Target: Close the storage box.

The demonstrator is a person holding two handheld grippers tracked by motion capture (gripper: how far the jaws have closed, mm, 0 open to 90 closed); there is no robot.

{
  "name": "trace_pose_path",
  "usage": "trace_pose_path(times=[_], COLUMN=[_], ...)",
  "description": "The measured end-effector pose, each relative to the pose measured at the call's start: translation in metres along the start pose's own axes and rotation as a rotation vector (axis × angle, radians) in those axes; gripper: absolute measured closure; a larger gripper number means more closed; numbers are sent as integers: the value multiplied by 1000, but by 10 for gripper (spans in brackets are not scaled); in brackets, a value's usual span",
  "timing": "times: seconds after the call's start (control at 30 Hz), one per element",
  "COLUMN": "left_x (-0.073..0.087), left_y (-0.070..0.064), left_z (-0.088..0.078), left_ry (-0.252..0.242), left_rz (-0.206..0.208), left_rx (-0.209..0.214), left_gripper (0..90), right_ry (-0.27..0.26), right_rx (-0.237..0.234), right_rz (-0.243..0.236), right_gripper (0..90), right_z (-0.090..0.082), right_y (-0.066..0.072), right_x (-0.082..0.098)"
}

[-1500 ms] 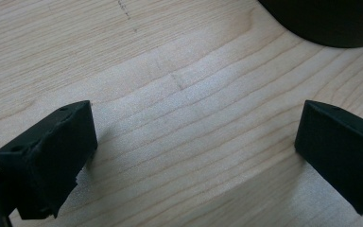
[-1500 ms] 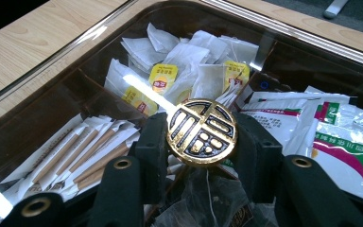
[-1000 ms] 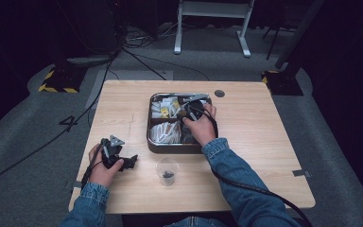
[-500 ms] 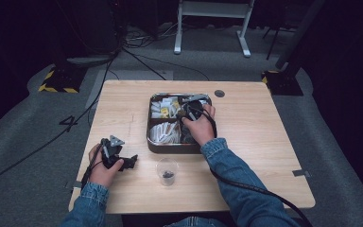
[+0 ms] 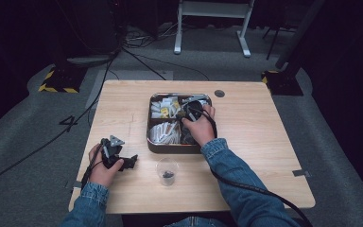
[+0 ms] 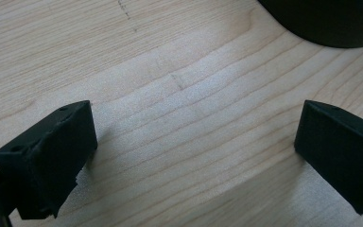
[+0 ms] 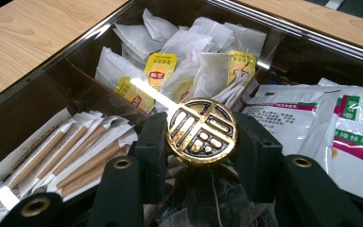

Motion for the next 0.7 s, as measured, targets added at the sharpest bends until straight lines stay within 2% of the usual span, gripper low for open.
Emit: trace_pose_path(times=[0.1, 0.23, 0.37, 0.57, 0.7], left_x=[0, 0, 0, 0, 0], left_y=[0, 0, 0, 0, 0], left_z=[0, 0, 0, 0, 0], left_ry=[0, 0, -4, -4, -2], left_rz=[-1, 0, -1, -2, -2], left_rx=[0, 1, 0, 0, 2], left_gripper=[4, 4, 4, 4, 5], right_ry=[0, -34, -63, -106, -130], right_rx=[-4, -2, -8, -38, -26], right_rz=[1, 23, 24, 71, 71], right_gripper=[577, 485, 449, 431, 430], right_z=[0, -4, -13, -33, -50], right_y=[0, -3, -5, -10, -17], right_x=[0, -5, -11, -17, -18])
Point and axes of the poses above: each handheld gripper's, and its own axes: z roughly forward along the jaws, x roughly out of its underside, y roughly to its left, the point moved 8 cm from there along z, roughly forward along the jaws, and after that the axes turned 15 degrees about -z, right-handed, at the moved point
